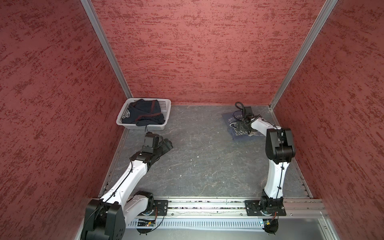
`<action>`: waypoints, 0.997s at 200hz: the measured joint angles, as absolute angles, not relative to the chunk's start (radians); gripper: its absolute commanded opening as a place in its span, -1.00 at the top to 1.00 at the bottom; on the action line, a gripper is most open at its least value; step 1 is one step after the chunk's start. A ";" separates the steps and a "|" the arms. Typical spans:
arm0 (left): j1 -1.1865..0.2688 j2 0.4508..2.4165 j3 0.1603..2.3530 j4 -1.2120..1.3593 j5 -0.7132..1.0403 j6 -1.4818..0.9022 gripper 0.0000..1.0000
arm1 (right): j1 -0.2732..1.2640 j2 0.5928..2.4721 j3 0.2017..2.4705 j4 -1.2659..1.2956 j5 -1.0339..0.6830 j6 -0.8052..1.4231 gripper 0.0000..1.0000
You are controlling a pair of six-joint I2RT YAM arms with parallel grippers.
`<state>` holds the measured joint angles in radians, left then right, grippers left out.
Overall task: Fold and stack the tank tops
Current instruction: 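Slide the folded blue-grey tank top to the far corner with the right gripper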
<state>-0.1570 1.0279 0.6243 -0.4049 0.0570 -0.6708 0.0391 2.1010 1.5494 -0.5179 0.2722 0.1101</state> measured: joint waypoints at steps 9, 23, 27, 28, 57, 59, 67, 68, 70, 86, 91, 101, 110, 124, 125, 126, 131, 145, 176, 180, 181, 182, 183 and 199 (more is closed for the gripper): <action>-0.150 1.019 0.624 -0.411 0.062 -0.667 -0.91 | 0.016 2.103 1.570 -0.519 0.265 0.111 -0.91; -0.141 1.008 0.624 -0.418 0.067 -0.664 -0.91 | -0.010 2.103 1.595 -0.524 0.253 0.113 -0.89; -0.139 1.007 0.624 -0.420 0.069 -0.663 -0.91 | -0.017 2.104 1.604 -0.528 0.251 0.116 -0.89; -0.139 1.007 0.624 -0.421 0.069 -0.663 -0.91 | -0.018 2.104 1.605 -0.529 0.250 0.116 -0.89; -0.137 1.004 0.624 -0.442 0.073 -0.657 -0.91 | -0.018 2.089 1.607 -0.524 0.210 0.123 -0.91; -0.136 1.004 0.624 -0.443 0.073 -0.657 -0.91 | -0.015 2.086 1.603 -0.523 0.207 0.123 -0.91; -0.135 1.003 0.624 -0.448 0.073 -0.657 -0.91 | 0.002 2.074 1.584 -0.522 0.197 0.123 -0.91; -0.135 1.003 0.624 -0.448 0.073 -0.657 -0.91 | 0.006 2.071 1.581 -0.522 0.195 0.123 -0.92; -0.135 1.003 0.624 -0.449 0.073 -0.657 -0.91 | 0.012 2.067 1.576 -0.522 0.192 0.122 -0.92; -0.134 1.000 0.624 -0.453 0.074 -0.657 -0.91 | 0.065 2.045 1.557 -0.522 0.176 0.117 -0.94; -0.134 1.000 0.624 -0.454 0.074 -0.657 -0.91 | 0.084 2.044 1.557 -0.521 0.176 0.113 -0.94; -0.134 1.000 0.624 -0.456 0.074 -0.657 -0.91 | 0.113 2.042 1.557 -0.515 0.173 0.106 -0.95; -0.134 1.000 0.624 -0.457 0.075 -0.657 -0.91 | 0.141 2.044 1.559 -0.516 0.167 0.100 -0.94; -0.134 1.000 0.624 -0.457 0.076 -0.657 -0.91 | 0.177 2.060 1.578 -0.526 0.161 0.094 -0.91; -0.134 1.000 0.624 -0.458 0.076 -0.657 -0.91 | 0.178 2.061 1.580 -0.527 0.162 0.094 -0.91; -0.134 1.000 0.624 -0.458 0.076 -0.657 -0.91 | 0.181 2.063 1.584 -0.529 0.162 0.094 -0.91; -0.134 1.000 0.624 -0.459 0.077 -0.657 -0.91 | 0.187 2.073 1.595 -0.529 0.162 0.092 -0.90; -0.134 0.995 0.624 -0.466 0.076 -0.657 -0.91 | 0.196 2.111 1.639 -0.536 0.164 0.088 -0.89; -0.134 0.970 0.632 -0.494 0.076 -0.657 -0.92 | 0.192 2.202 1.721 -0.563 0.187 0.081 -0.89; -0.134 0.966 0.634 -0.498 0.076 -0.657 -0.91 | 0.192 2.213 1.731 -0.570 0.190 0.080 -0.89; -0.134 0.966 0.635 -0.499 0.076 -0.657 -0.91 | 0.192 2.217 1.734 -0.572 0.192 0.079 -0.89; -0.134 0.965 0.635 -0.500 0.076 -0.657 -0.91 | 0.192 2.219 1.735 -0.573 0.193 0.078 -0.89; -0.134 0.963 0.636 -0.501 0.076 -0.657 -0.91 | 0.192 2.222 1.737 -0.573 0.194 0.078 -0.89; -0.133 0.949 0.650 -0.517 0.076 -0.657 -0.92 | 0.189 2.271 1.782 -0.599 0.219 0.071 -0.89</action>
<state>-0.1329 0.9493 0.6502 -0.5171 0.0761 -0.6567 0.1894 2.2711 1.7817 -0.5987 0.2192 0.0708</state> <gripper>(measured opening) 0.959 0.946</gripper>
